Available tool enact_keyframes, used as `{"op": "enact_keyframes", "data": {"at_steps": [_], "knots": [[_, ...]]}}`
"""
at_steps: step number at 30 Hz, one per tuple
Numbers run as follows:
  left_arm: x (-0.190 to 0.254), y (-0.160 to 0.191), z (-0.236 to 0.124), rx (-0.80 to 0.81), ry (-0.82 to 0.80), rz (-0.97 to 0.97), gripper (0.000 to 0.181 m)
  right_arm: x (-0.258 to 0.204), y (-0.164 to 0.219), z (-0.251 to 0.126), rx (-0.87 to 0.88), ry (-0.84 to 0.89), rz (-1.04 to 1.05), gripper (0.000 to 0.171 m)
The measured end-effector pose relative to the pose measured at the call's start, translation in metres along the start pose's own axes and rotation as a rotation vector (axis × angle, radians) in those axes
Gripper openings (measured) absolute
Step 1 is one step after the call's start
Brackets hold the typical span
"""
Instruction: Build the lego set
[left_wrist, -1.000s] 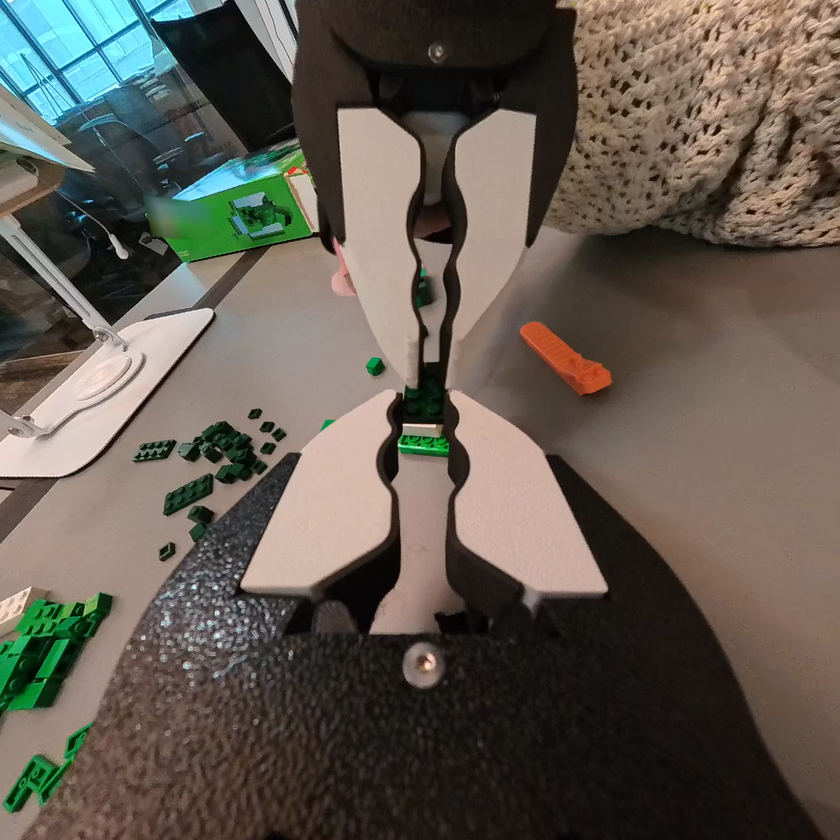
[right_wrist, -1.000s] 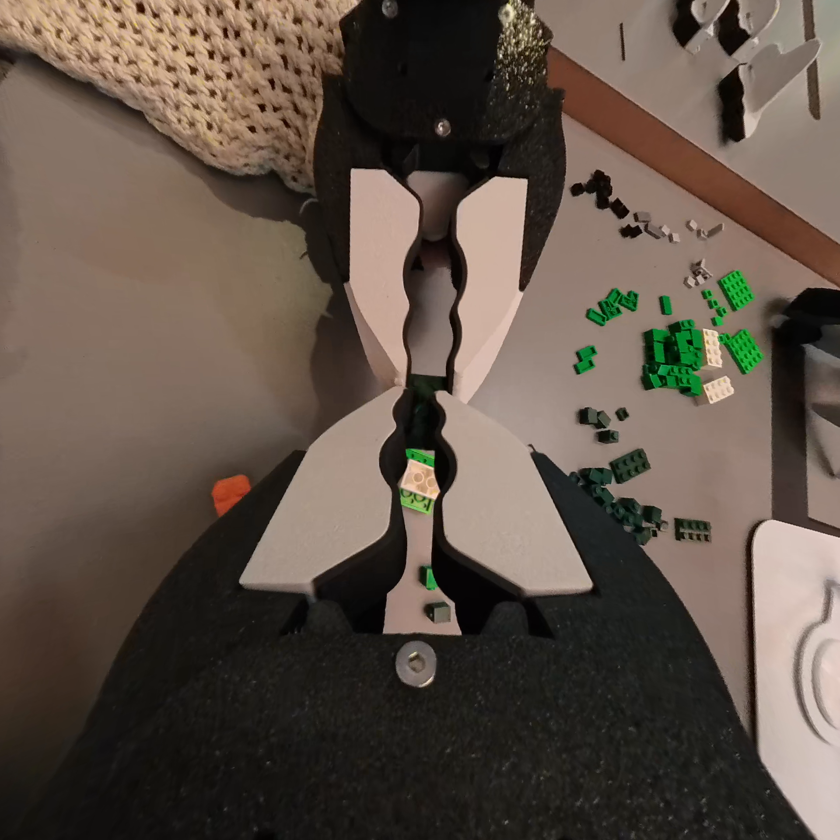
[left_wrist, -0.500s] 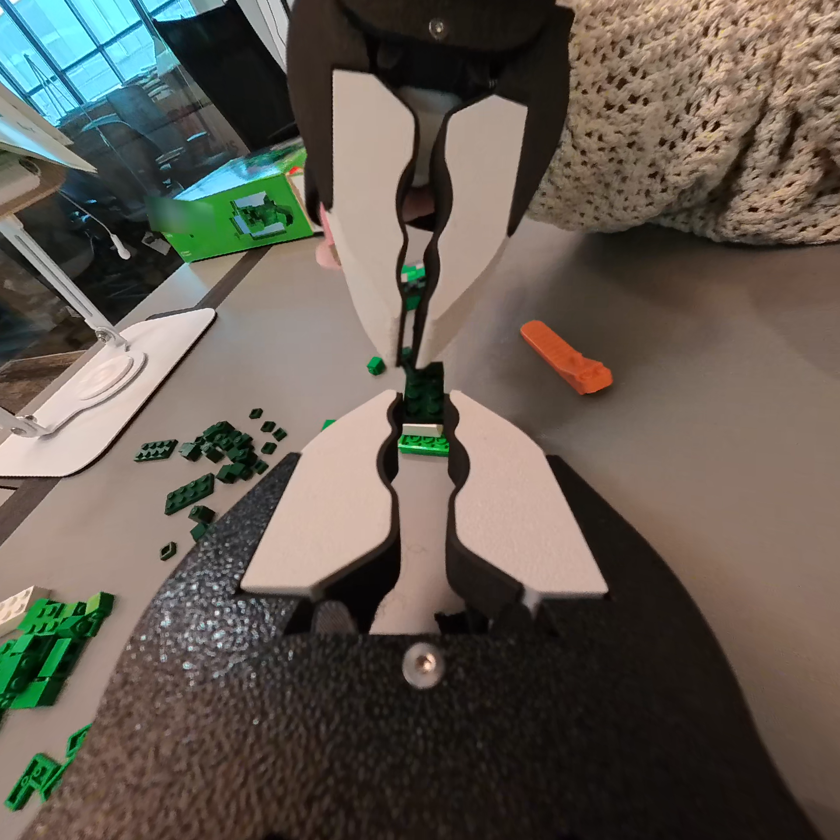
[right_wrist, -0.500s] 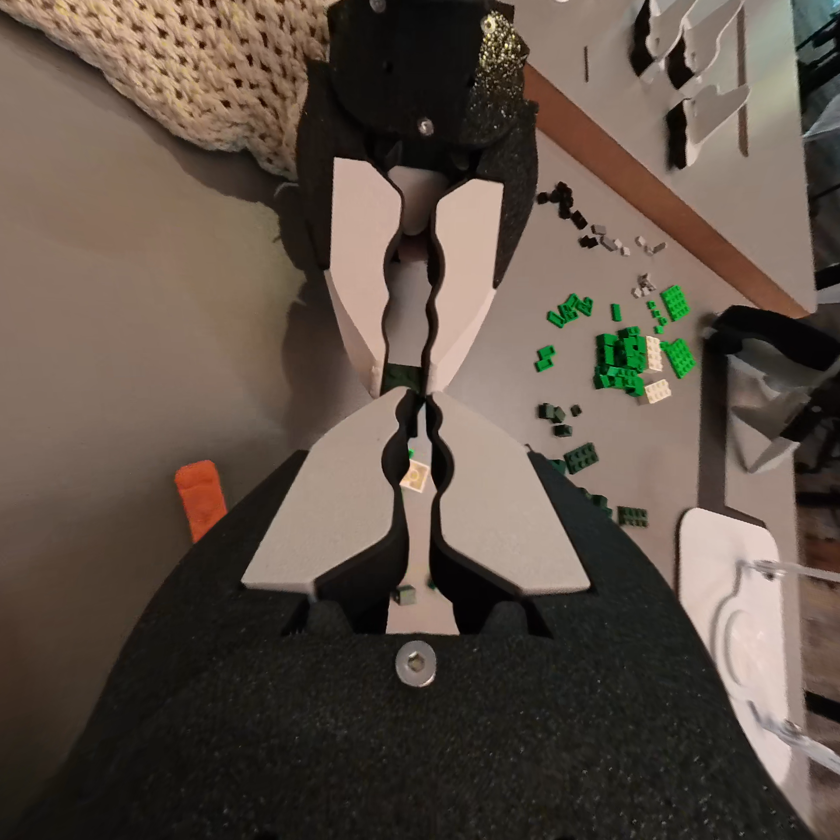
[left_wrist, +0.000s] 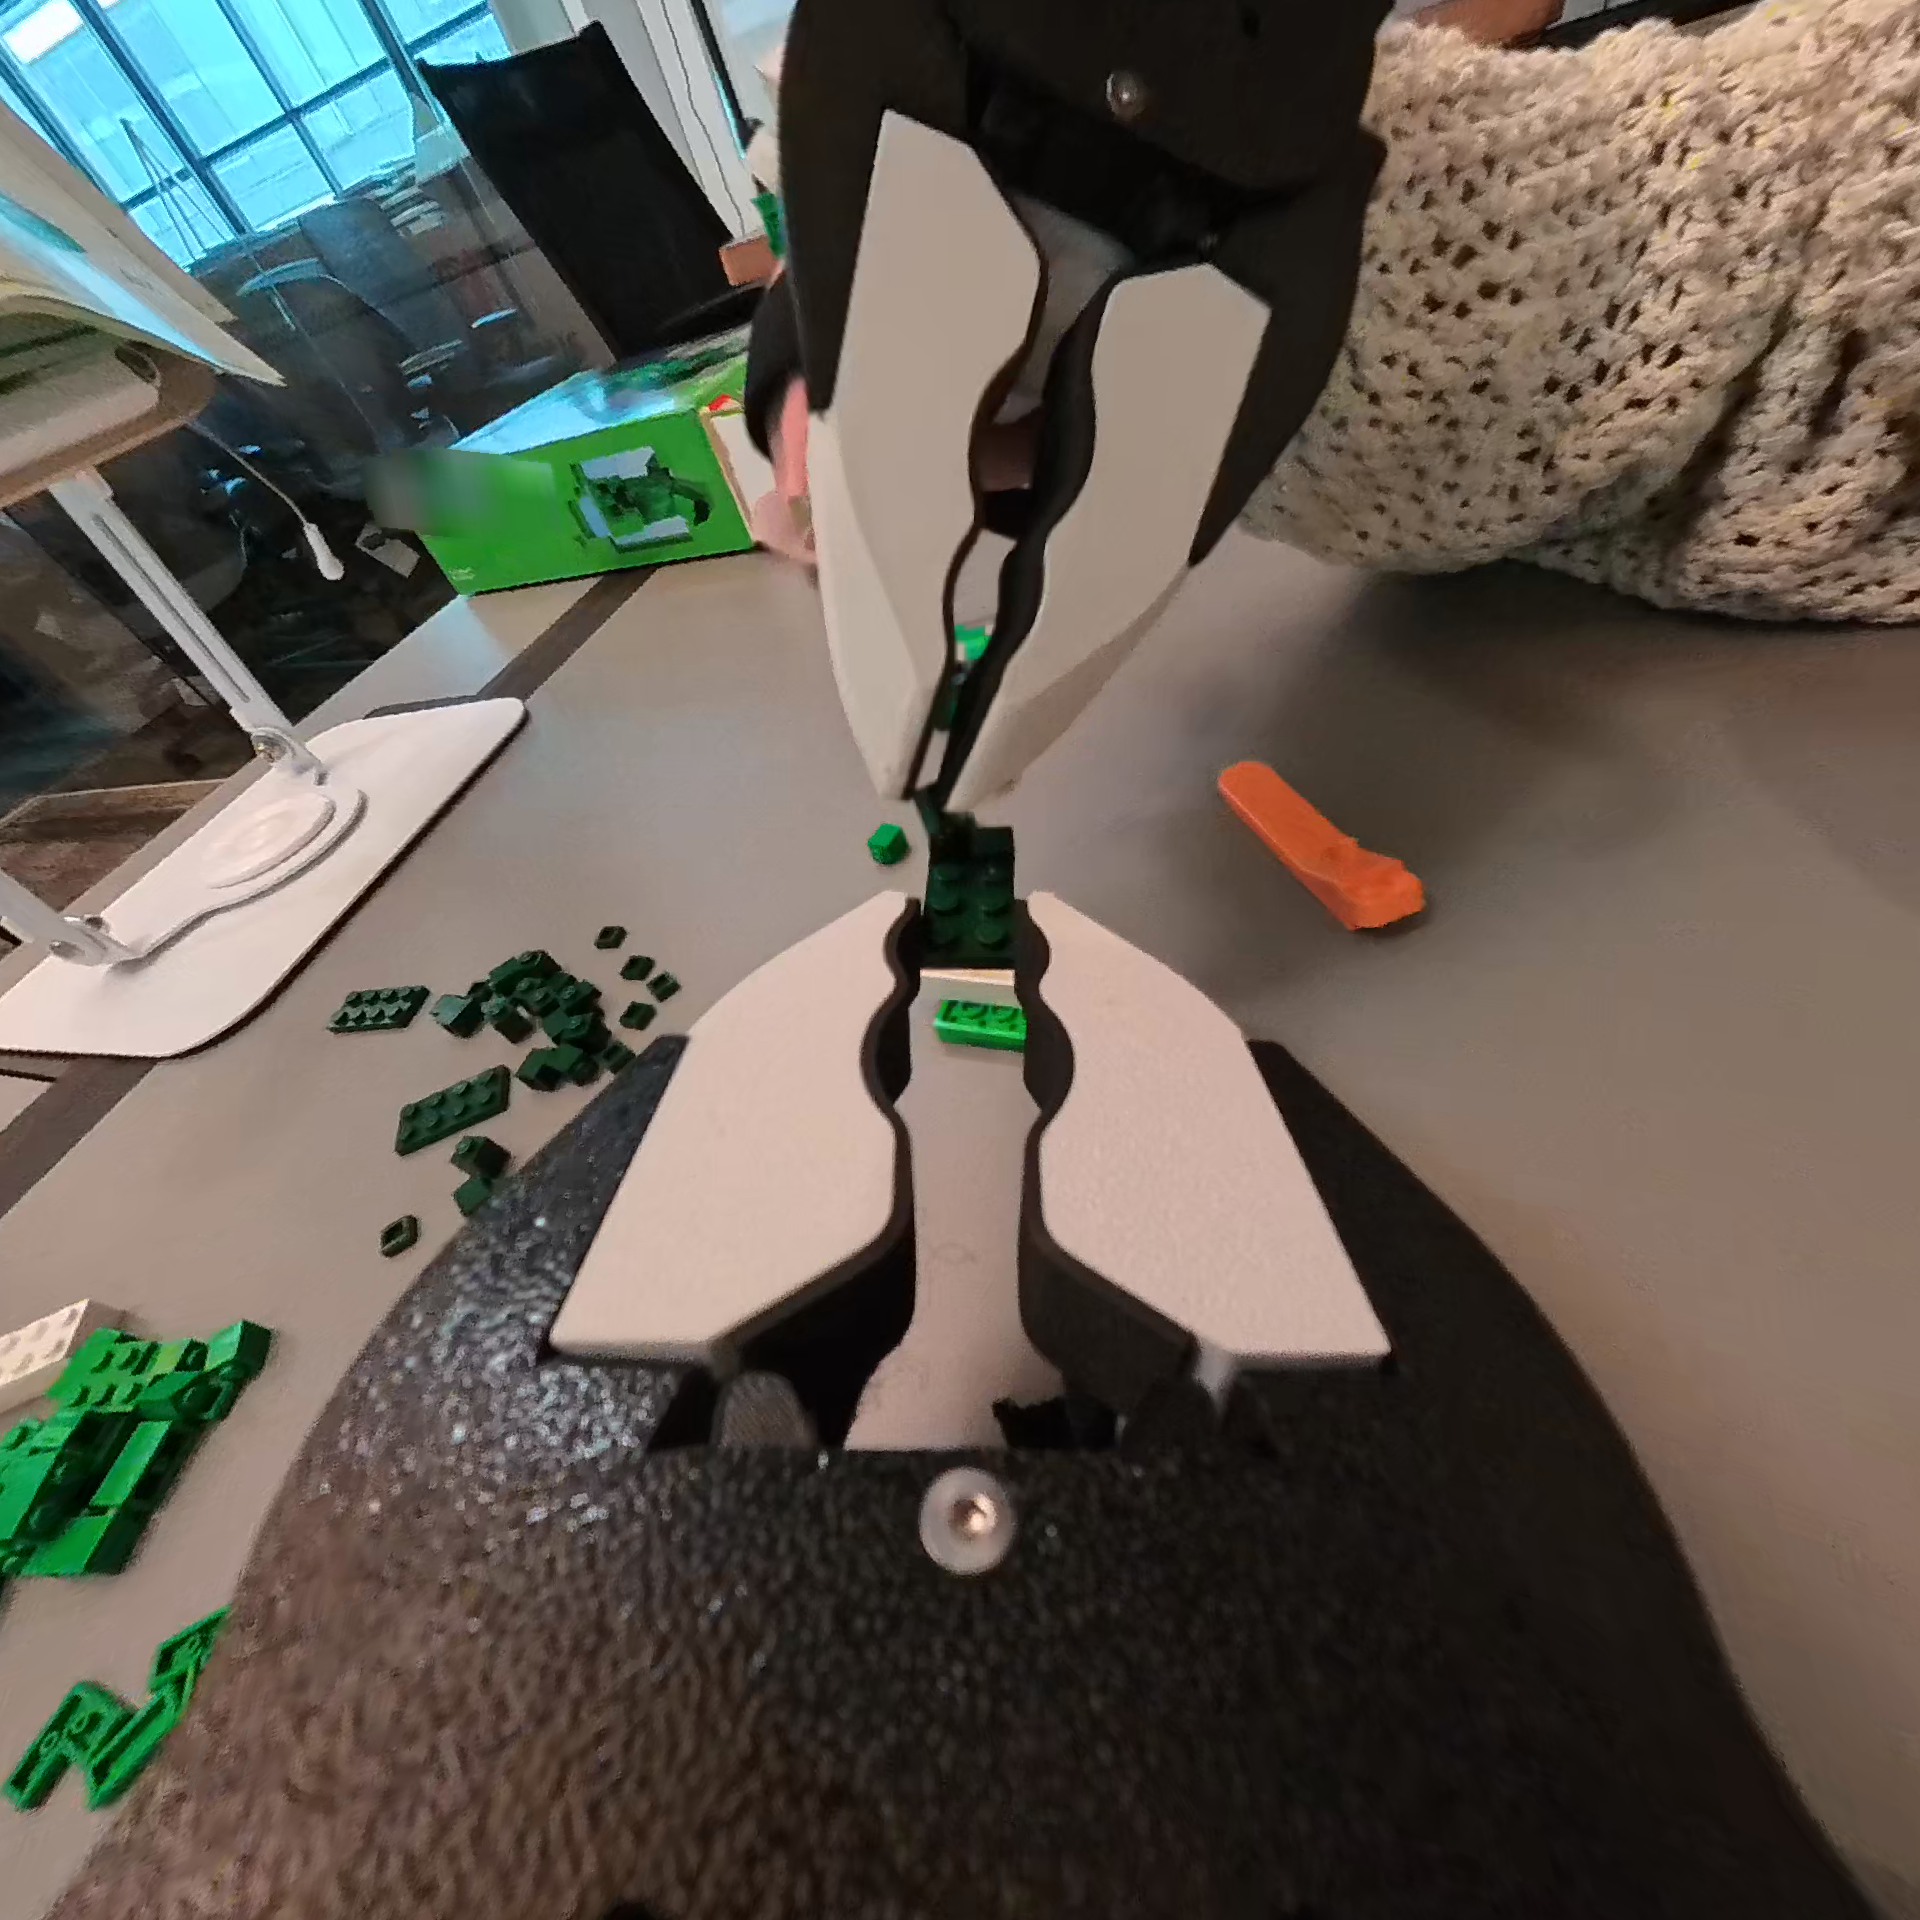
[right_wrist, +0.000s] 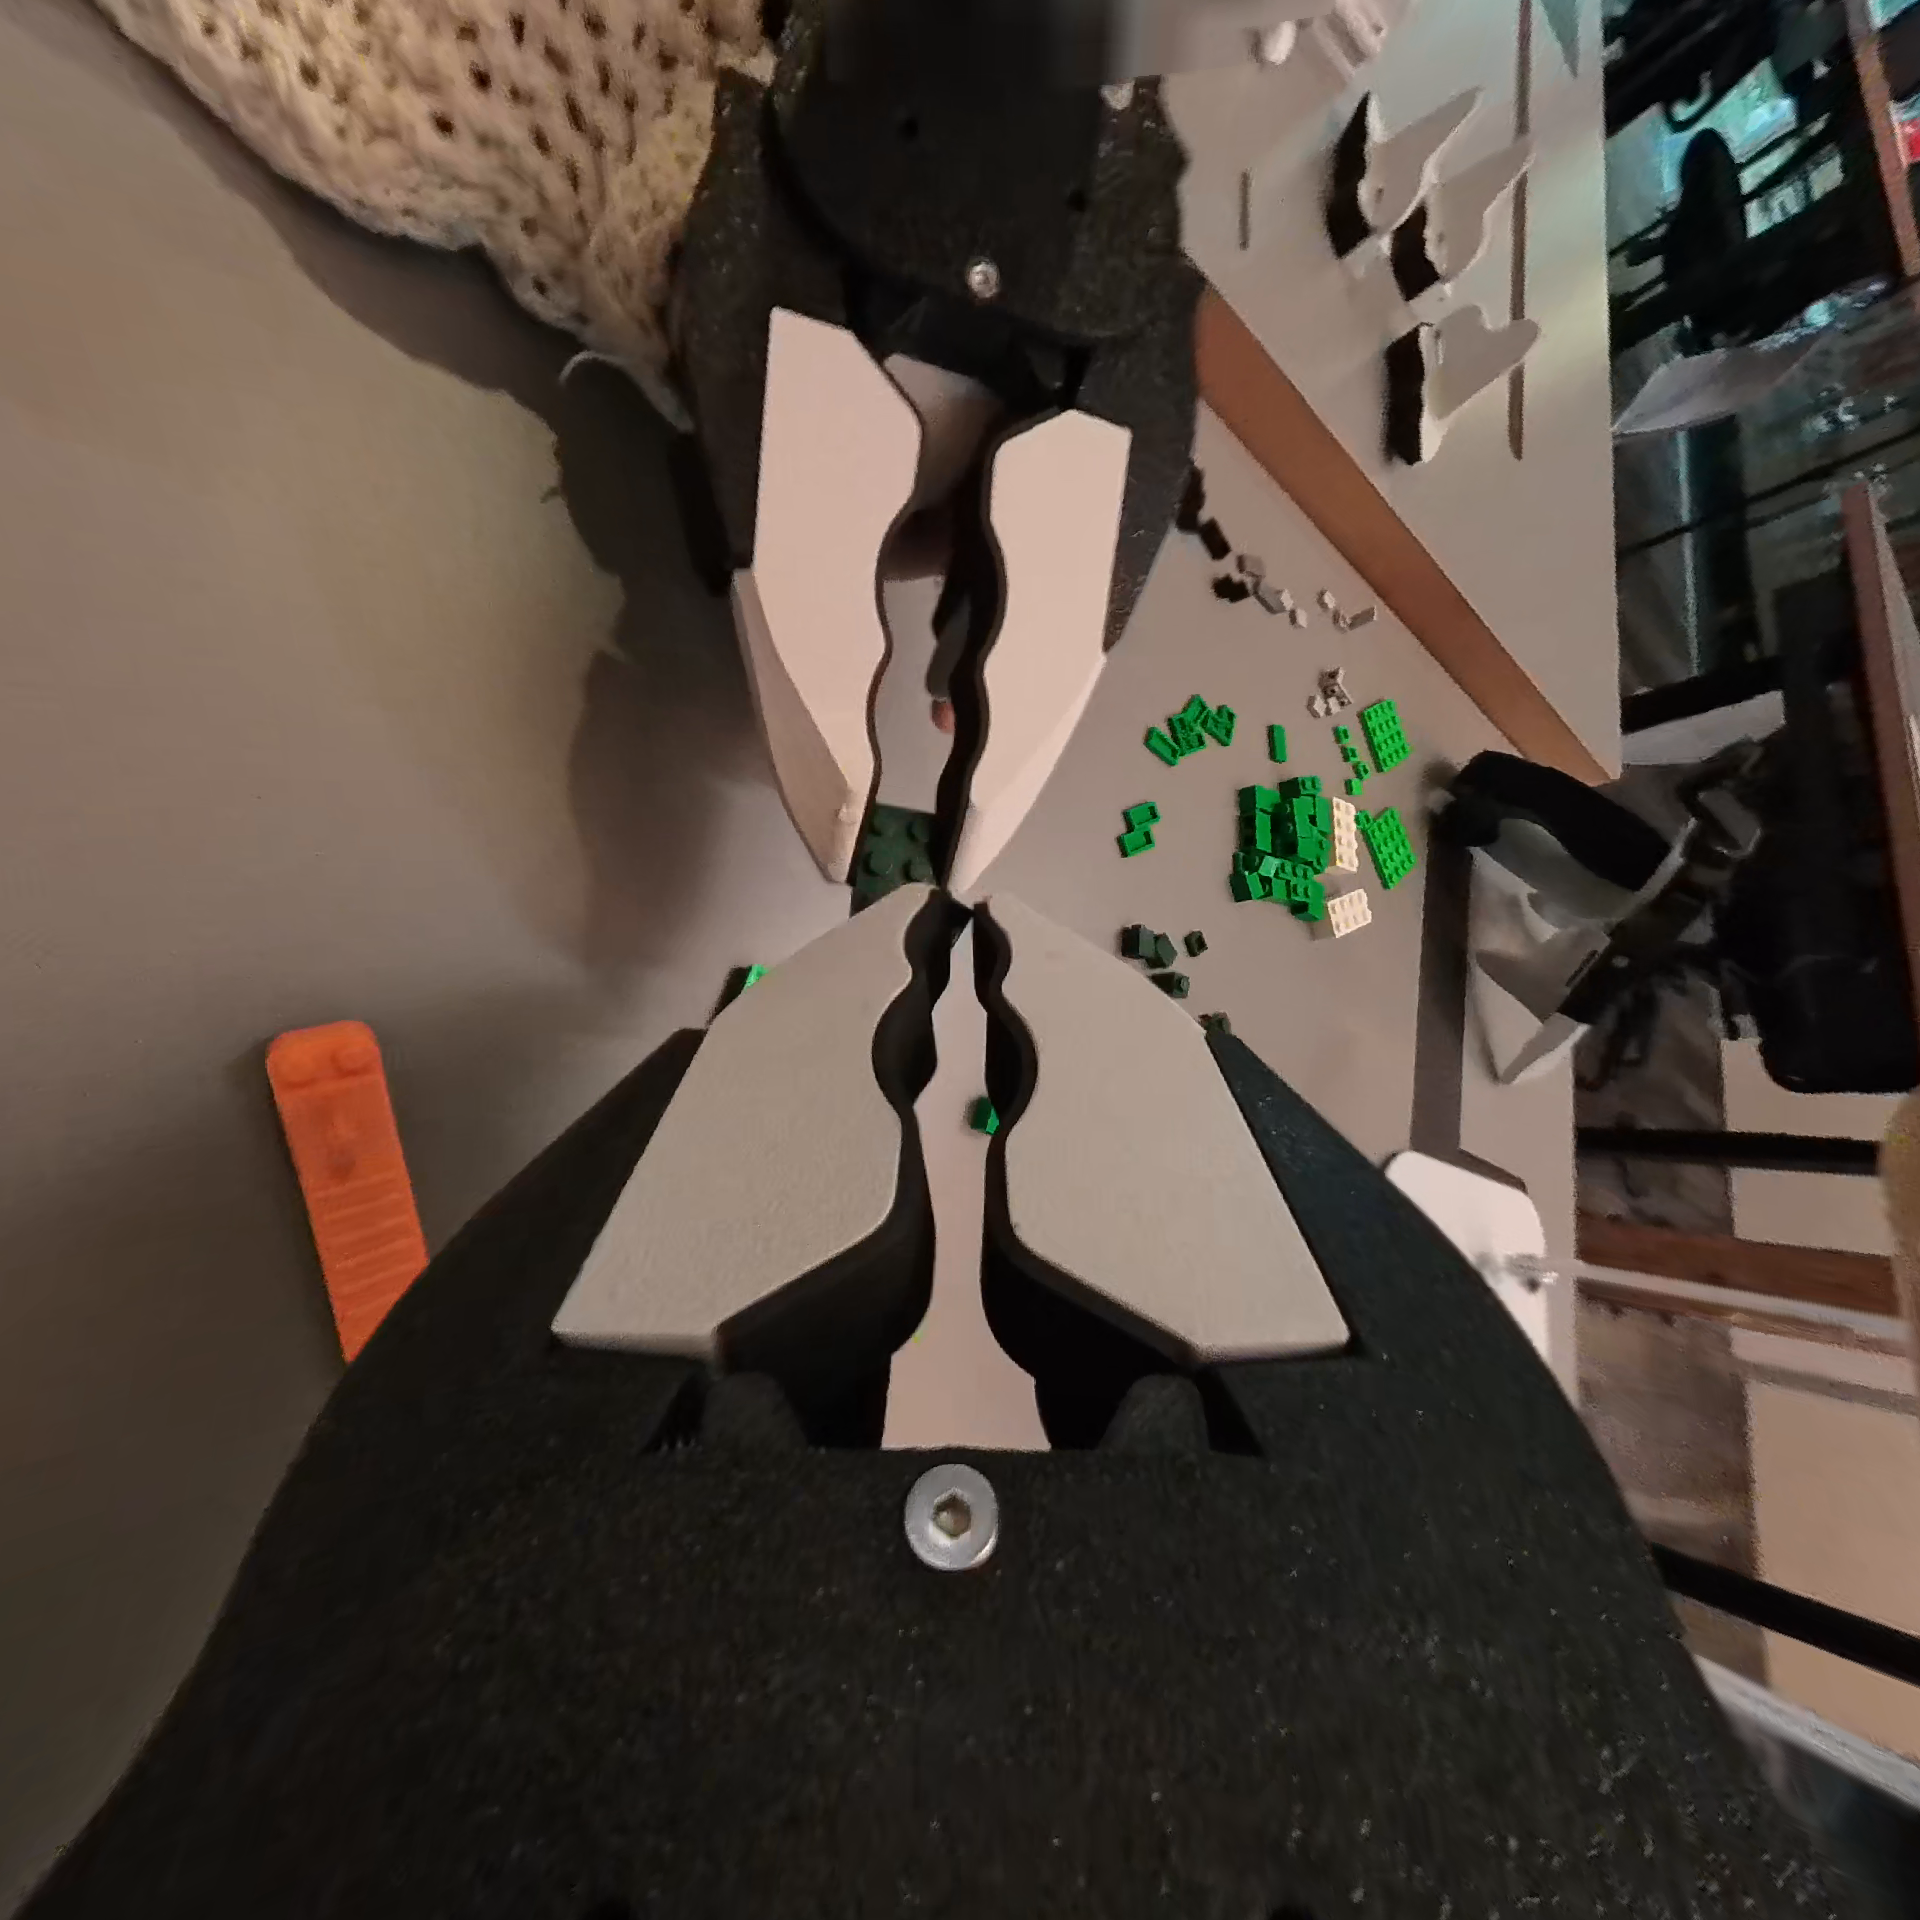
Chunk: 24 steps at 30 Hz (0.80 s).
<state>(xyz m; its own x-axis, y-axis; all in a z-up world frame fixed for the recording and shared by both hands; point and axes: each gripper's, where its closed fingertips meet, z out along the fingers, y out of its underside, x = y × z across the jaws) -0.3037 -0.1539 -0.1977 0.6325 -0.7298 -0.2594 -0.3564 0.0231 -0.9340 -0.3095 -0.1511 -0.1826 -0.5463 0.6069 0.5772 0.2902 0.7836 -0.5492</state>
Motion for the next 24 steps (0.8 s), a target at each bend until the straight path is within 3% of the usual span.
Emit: {"op": "enact_keyframes", "data": {"at_steps": [5, 8, 14, 22, 24], "knots": [[-0.015, 0.008, -0.002, -0.049, -0.076, -0.058, 0.016, 0.014, -0.005, -0.013, 0.203, 0.077, 0.246, 0.003], [-0.026, 0.02, -0.004, -0.123, -0.123, -0.119, 0.016, 0.016, 0.011, -0.015, 0.217, 0.153, 0.36, 0.003], [-0.028, 0.044, -0.002, -0.296, -0.133, -0.181, 0.016, 0.007, 0.028, -0.018, 0.196, 0.307, 0.361, 0.003], [-0.025, 0.07, -0.001, -0.478, -0.151, -0.159, 0.017, -0.006, 0.012, -0.05, 0.336, 0.493, 0.256, 0.003], [-0.027, 0.07, -0.003, -0.475, -0.183, -0.15, 0.028, -0.01, 0.013, -0.061, 0.364, 0.535, 0.243, 0.003]]}}
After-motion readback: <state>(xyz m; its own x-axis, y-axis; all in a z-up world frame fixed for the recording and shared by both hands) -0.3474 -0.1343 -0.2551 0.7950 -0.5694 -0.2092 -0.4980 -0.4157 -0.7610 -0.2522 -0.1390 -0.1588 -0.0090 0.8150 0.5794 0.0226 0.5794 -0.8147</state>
